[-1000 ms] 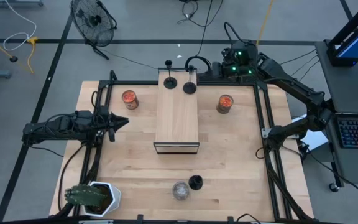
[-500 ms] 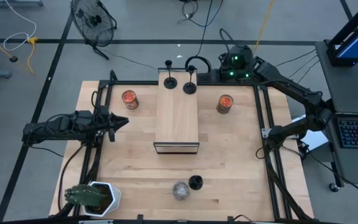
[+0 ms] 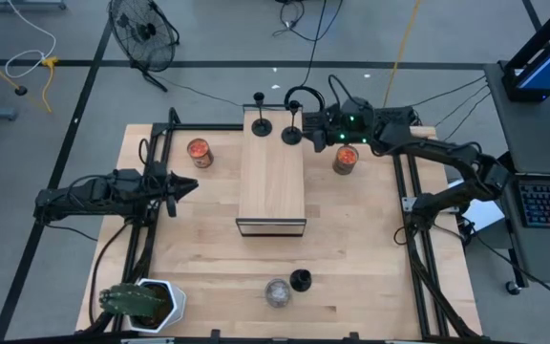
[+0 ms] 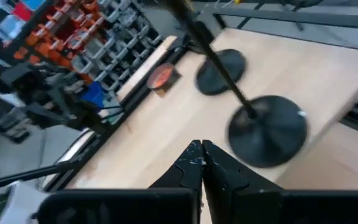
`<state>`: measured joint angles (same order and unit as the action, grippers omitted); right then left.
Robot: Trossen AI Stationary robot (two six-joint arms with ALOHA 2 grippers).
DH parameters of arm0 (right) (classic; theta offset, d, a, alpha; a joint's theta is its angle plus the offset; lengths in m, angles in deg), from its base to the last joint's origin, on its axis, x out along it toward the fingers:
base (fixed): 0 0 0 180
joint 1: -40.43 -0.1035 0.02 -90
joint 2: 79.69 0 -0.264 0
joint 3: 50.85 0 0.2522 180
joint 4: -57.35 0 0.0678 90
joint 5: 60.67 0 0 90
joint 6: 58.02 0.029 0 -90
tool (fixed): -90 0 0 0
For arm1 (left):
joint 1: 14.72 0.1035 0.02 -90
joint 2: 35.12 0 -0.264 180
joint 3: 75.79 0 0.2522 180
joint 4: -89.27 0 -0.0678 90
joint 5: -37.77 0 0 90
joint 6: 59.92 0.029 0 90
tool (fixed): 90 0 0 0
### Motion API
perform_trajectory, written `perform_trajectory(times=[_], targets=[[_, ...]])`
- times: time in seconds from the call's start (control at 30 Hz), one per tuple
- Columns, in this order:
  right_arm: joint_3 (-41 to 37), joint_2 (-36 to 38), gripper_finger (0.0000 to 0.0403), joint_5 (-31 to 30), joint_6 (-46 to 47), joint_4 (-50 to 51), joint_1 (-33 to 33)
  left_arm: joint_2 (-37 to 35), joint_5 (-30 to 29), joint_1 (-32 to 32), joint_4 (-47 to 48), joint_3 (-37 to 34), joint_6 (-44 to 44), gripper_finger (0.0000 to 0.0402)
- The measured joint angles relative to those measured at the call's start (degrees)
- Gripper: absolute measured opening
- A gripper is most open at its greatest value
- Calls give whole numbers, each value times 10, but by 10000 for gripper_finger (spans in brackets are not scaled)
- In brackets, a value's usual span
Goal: Pick & Place candle stick holders
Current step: Put the top black candle holder on the shelf aligned with the other black candle holder
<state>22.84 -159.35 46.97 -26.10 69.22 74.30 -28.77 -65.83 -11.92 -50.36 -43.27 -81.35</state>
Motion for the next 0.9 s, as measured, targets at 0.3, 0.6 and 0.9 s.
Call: perform_trajectory(times=[0.3, 0.6, 0.9], targets=[[-27, 0, 1, -64, -83, -20, -20, 0, -1, 0, 0, 0, 3, 72], [-27, 0, 1, -132, -107, -50, -34, 0, -18, 0, 0, 0, 3, 72], [-27, -57, 1, -146, -118, -62, -44, 0, -20, 0, -2, 0, 2, 72]])
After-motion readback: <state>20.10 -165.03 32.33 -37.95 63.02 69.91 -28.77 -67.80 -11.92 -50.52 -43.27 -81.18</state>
